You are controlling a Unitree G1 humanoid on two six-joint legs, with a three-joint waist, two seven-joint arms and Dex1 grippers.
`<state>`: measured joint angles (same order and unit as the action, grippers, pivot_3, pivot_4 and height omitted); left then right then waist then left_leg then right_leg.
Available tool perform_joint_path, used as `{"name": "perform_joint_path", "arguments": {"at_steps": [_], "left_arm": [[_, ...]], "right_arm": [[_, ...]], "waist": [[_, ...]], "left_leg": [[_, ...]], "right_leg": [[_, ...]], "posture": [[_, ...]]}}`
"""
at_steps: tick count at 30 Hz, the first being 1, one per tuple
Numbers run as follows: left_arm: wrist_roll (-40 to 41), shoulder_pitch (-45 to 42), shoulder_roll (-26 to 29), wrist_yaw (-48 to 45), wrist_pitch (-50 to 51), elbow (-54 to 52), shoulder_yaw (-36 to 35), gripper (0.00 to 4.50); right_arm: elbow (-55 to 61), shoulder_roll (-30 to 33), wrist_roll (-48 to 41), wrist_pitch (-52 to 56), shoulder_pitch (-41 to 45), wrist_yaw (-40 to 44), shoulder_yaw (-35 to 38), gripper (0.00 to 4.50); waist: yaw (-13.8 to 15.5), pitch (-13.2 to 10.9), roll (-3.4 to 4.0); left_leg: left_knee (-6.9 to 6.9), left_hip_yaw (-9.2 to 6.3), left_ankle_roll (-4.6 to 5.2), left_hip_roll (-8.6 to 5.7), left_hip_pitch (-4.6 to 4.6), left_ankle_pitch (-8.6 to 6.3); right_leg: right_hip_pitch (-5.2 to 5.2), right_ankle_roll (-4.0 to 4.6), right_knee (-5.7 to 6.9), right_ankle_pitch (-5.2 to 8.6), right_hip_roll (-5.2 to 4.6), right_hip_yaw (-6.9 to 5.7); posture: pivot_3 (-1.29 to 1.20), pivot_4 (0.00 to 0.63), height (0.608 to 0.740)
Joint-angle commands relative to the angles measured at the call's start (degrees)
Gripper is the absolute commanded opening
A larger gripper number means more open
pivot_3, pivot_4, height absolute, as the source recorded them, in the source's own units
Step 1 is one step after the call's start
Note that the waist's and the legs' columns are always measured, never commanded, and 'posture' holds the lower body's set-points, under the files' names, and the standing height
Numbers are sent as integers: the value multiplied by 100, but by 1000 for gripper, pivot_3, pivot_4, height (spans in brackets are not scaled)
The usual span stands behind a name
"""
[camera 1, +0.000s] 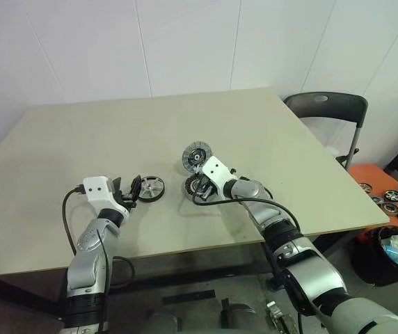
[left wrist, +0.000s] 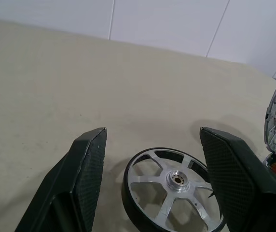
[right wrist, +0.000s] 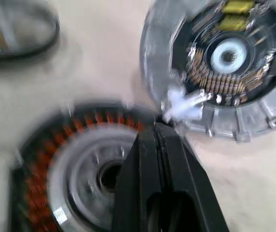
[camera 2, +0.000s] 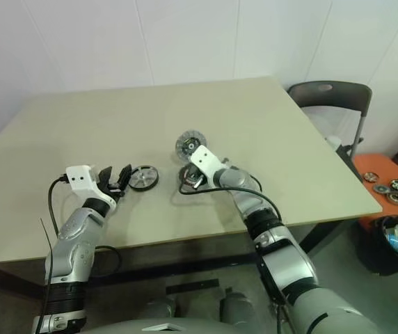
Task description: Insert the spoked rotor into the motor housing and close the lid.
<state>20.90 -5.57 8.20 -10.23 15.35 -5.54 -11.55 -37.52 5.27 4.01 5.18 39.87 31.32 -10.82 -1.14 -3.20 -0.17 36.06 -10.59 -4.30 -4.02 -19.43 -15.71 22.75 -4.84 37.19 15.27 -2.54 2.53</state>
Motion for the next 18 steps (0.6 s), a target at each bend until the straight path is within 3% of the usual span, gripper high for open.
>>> {"name": "perform_joint_path", "arguments": {"at_steps": [1, 18], "left_arm": [[-4, -164, 20, -48, -122, -93, -14, 3247], [-3, -85, -1, -17, -96, -210, -19, 3247]], "right_arm": [[687, -220, -630, -351, 151, 296, 321, 17], [119, 86, 138, -411, 114, 31, -182, 17]], "waist": [[-1, 0, 0], [34, 0, 0]], "left_leg": [[-4, 0, 0, 1, -2, 0], [-8, 2, 2, -1, -2, -2]], "right_leg": [[4, -1, 0, -1, 0, 1], [3, 0, -5, 1, -2, 0]], "posture": [[0, 0, 740], [0, 0, 740]]}}
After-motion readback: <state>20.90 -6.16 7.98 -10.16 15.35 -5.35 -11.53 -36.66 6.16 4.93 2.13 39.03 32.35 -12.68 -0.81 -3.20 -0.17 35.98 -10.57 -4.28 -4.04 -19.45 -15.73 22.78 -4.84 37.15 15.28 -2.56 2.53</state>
